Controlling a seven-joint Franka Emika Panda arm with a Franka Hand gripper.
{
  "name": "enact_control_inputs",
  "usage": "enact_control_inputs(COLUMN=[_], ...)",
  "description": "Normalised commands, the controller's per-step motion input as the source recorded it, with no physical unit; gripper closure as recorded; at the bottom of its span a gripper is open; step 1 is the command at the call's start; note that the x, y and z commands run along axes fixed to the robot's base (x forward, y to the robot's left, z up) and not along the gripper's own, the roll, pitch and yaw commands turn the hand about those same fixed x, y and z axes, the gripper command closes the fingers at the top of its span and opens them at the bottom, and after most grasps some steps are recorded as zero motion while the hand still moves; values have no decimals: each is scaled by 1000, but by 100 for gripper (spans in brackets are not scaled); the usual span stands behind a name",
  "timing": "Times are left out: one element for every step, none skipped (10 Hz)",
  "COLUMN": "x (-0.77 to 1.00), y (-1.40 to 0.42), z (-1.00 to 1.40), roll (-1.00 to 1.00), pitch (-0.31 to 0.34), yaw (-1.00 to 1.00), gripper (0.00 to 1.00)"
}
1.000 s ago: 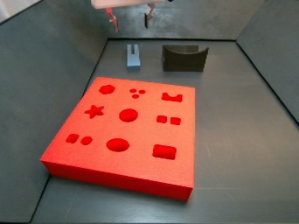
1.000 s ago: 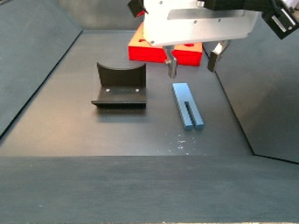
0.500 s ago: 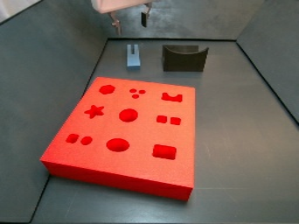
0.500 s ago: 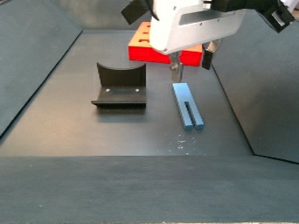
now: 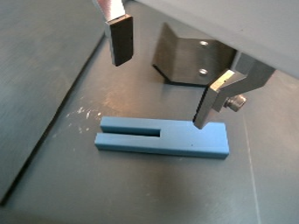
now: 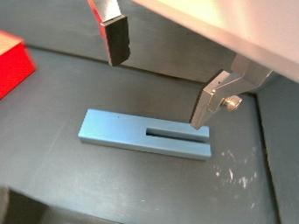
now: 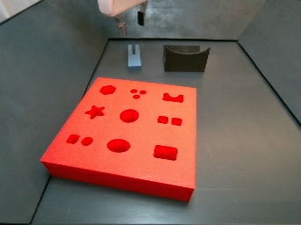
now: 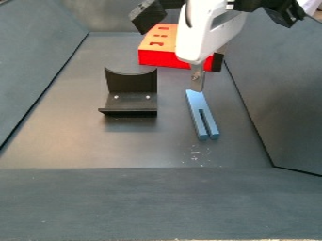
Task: Pick up the double-square object. Move up. Rotate the double-square object. Place the double-square object on the fixture. Regrasp the double-square object. Move to above the board. Insert the double-square object.
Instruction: Rotate the double-square object.
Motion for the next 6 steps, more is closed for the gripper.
enact_control_inputs(x=[40, 40, 41, 41, 41, 41], y=[0, 0, 0, 0, 0, 0], z=[-26, -26, -25, -25, -25, -24], roll=[2, 2, 2, 2, 2, 2], pitch=[-10, -10, -11, -11, -11, -12], yaw=[1000, 1000, 1000, 1000, 1000, 1000], gripper=[0, 0, 0, 0, 0, 0])
